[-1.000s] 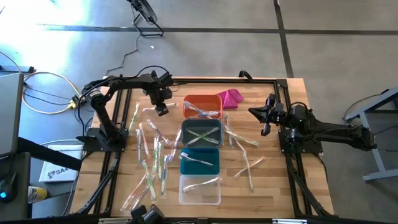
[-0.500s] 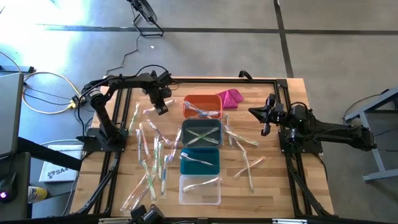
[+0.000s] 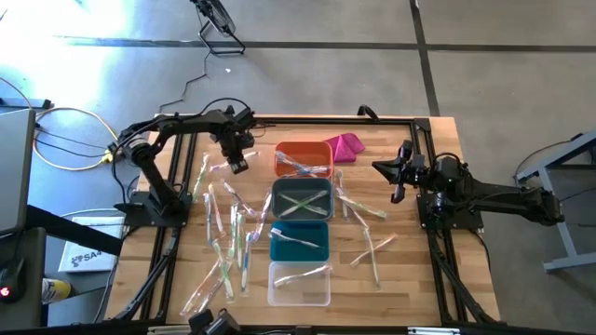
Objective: Pick & Place Toothbrushes
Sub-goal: Put the purple toothbrush into the blue bin
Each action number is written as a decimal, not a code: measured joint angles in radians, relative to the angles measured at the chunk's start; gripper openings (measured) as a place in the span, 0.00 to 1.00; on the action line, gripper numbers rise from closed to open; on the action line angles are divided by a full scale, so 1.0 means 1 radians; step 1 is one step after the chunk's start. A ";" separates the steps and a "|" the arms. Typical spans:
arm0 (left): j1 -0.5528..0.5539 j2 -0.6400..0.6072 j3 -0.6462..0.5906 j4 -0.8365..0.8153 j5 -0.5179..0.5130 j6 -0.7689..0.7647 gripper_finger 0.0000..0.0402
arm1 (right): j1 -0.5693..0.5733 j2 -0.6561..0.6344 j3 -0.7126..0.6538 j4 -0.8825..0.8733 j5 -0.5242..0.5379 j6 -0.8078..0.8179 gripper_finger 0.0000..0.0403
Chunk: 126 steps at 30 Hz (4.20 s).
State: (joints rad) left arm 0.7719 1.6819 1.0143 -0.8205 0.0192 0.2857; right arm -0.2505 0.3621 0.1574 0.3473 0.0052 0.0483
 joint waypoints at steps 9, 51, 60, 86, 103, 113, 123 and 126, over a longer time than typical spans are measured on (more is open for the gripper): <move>0.000 -0.083 0.108 -0.094 -0.030 0.002 0.08 | 0.000 0.000 0.000 0.000 0.029 -0.001 0.01; -0.751 -0.087 0.572 -0.087 0.179 -0.478 0.08 | 0.000 0.000 0.000 0.000 0.018 0.000 0.01; -0.914 -0.087 0.543 0.070 0.110 -0.573 0.08 | 0.000 0.000 0.000 0.000 0.017 0.008 0.01; -0.962 -0.087 0.089 0.643 0.094 -0.850 0.08 | 0.000 0.000 0.000 -0.037 0.018 0.034 0.01; -0.962 -0.046 0.020 0.733 0.065 -0.832 0.08 | 0.000 0.000 0.000 -0.039 0.019 0.034 0.01; -0.962 0.004 0.018 0.745 0.102 -0.833 0.10 | 0.000 0.000 0.000 -0.046 0.022 0.035 0.01; -0.962 0.006 0.018 0.754 0.098 -0.832 0.33 | 0.000 0.000 0.000 -0.046 0.022 0.035 0.01; -0.962 0.006 0.018 0.752 0.098 -0.832 0.37 | 0.000 0.000 0.000 -0.046 0.022 0.035 0.01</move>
State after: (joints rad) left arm -0.1898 1.6878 1.0321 -0.0685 0.1169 -0.5461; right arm -0.2505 0.3622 0.1574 0.3012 0.0273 0.0830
